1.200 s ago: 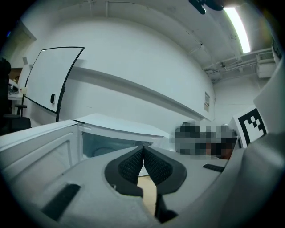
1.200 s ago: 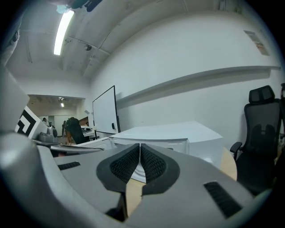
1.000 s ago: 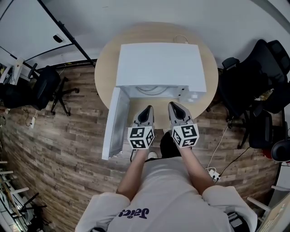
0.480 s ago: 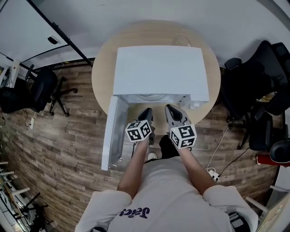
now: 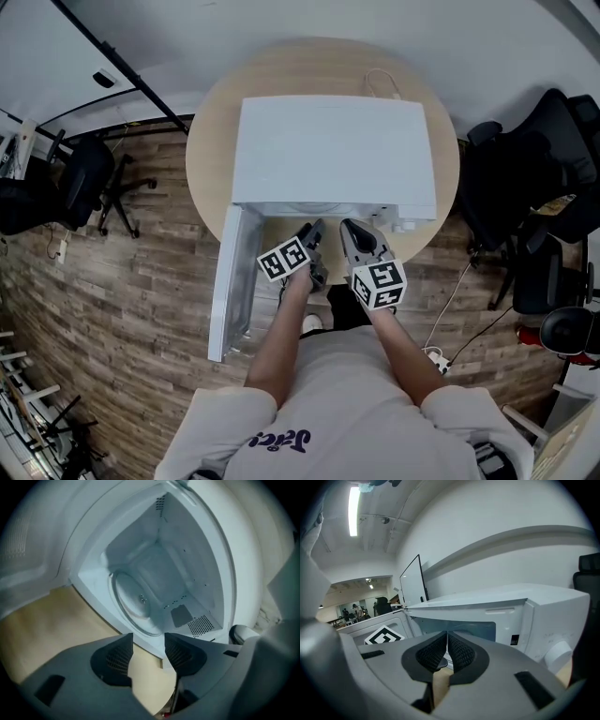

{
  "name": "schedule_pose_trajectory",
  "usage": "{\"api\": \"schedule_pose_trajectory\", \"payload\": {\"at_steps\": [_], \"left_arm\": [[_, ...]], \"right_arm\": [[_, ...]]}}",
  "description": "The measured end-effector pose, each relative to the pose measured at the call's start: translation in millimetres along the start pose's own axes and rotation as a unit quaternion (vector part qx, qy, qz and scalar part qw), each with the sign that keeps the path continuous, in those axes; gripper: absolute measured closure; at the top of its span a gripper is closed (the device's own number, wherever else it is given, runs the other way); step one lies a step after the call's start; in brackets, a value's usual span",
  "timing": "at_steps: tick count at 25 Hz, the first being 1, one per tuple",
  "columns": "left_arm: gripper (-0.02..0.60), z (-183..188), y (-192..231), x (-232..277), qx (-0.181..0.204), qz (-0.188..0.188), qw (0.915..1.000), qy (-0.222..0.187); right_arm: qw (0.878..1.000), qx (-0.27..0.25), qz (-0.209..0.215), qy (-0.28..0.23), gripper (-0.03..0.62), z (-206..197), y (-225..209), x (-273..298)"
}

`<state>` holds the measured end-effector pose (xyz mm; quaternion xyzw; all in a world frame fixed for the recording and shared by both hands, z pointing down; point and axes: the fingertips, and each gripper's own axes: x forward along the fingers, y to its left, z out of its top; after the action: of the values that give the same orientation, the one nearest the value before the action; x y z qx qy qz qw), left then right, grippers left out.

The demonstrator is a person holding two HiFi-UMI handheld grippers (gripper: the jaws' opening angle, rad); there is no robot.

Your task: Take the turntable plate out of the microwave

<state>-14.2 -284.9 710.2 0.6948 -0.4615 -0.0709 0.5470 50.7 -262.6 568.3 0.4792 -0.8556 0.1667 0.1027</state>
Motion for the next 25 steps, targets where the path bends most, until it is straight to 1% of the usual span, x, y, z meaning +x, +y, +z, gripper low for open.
{"api": "schedule_pose_trajectory", "payload": {"at_steps": [2, 3, 6, 9, 13, 15, 19, 23, 25], "left_arm": [[0.376, 1, 10, 5, -0.045, 0.007, 0.9989, -0.008], [0.373, 3, 14, 7, -0.060, 0.014, 0.9980, -0.014], [0.365, 9, 23, 10, -0.085, 0.031, 0.9952, -0.039], [0.362, 15, 31, 15, -0.125, 0.040, 0.9893, -0.062], [0.363, 17, 45, 24, -0.174, 0.055, 0.9807, -0.070], [0.364, 18, 48, 27, -0.189, 0.064, 0.9772, -0.073], [0.364, 19, 55, 29, -0.200, 0.093, 0.9724, -0.077], [0.364, 17, 59, 29, -0.220, 0.101, 0.9667, -0.082], [0.390, 17, 61, 27, -0.230, 0.102, 0.9640, -0.085]], "right_arm": [[1.000, 0.000, -0.001, 0.001, 0.573, 1, -1, 2], [1.000, 0.001, -0.002, 0.002, 0.574, 1, -2, 3], [1.000, 0.001, -0.004, 0.005, 0.573, 0, -3, 4], [1.000, 0.002, -0.006, 0.009, 0.574, -3, -6, 5], [1.000, 0.004, -0.009, 0.014, 0.574, -7, -8, 6], [1.000, 0.004, -0.011, 0.014, 0.574, -6, -9, 6], [1.000, 0.006, -0.017, 0.016, 0.574, -7, -14, 6], [1.000, 0.010, -0.022, 0.018, 0.574, -10, -21, 5], [0.999, 0.014, -0.023, 0.018, 0.574, -11, -22, 4]]}}
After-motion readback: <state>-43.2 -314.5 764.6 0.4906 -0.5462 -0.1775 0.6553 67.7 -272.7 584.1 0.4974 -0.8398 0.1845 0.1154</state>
